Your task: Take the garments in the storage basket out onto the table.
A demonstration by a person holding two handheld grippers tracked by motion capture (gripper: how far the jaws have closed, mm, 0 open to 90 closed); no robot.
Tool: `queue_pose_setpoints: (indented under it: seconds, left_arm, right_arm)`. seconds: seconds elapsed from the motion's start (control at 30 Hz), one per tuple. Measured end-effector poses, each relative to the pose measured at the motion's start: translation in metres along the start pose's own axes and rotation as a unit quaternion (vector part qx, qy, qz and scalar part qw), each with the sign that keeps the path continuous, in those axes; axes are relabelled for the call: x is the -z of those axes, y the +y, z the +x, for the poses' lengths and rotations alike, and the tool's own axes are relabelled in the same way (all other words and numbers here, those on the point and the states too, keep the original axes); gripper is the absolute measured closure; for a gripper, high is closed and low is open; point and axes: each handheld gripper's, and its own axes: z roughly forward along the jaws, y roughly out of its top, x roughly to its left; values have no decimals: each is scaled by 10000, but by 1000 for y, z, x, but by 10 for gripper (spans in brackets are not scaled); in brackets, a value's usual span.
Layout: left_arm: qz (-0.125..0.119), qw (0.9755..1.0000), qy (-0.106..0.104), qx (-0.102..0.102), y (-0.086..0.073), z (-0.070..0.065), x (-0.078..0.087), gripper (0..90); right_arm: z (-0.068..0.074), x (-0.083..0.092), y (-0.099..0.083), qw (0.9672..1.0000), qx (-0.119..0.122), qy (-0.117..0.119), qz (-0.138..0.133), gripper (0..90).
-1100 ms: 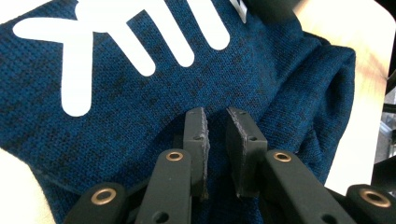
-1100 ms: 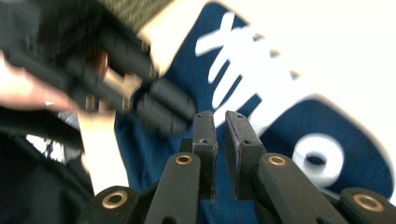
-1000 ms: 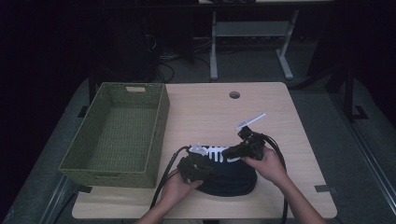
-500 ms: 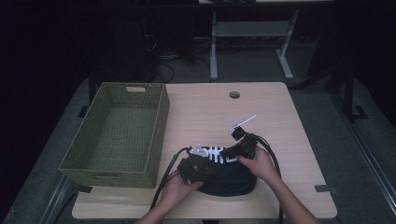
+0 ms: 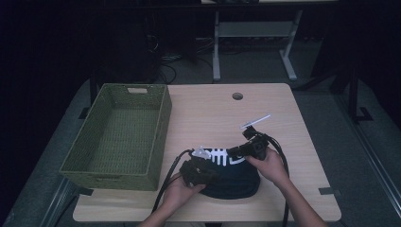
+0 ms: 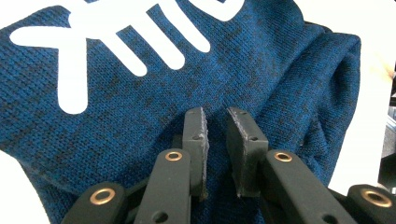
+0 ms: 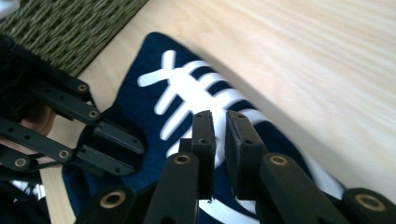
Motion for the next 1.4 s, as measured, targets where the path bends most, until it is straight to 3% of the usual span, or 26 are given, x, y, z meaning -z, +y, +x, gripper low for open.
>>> queue_pose_setpoints:
  seconds: [0.13,0.3,0.43,0.6,0.67,0.83,0.97,1.07,1.2,1.27,1.4]
  left_arm:
    - [-10,10000,-22,28,0,0,0,775]
    - [3,10000,-42,17,0,1,0,775]
    - [-9,10000,-46,31,0,2,-1,775]
    - [6,10000,-49,36,0,1,0,772]
    - [-4,10000,-46,54,0,1,0,772]
    - [-25,10000,-30,72,-1,0,0,772]
    - [-27,10000,-47,77,-1,1,-1,772]
    - [-28,10000,-54,79,0,1,-1,771]
    - [-36,9999,-58,95,-1,1,-1,770]
    - [-38,9999,-52,94,-1,1,-1,768]
    - [-69,9999,-73,117,-2,1,0,767]
  right_arm:
    - [-10,4,-6,9998,-160,-116,35,827]
    - [-17,-10,-12,9993,-210,-251,185,839]
    - [-20,-12,-16,9994,-283,-190,95,844]
    - [-19,-1,-16,9996,-282,-69,-52,814]
    - [-19,7,-17,9993,-310,-127,-147,810]
    - [-33,22,-25,9982,-514,-214,-209,813]
    - [-44,19,-36,9971,-681,-330,-60,816]
    - [-50,16,-42,9963,-829,-218,-81,816]
    - [-43,22,-39,9971,-713,-221,-153,799]
    - [-35,26,-36,9979,-590,-77,-256,793]
    - [-12,22,-32,9990,-328,233,-216,786]
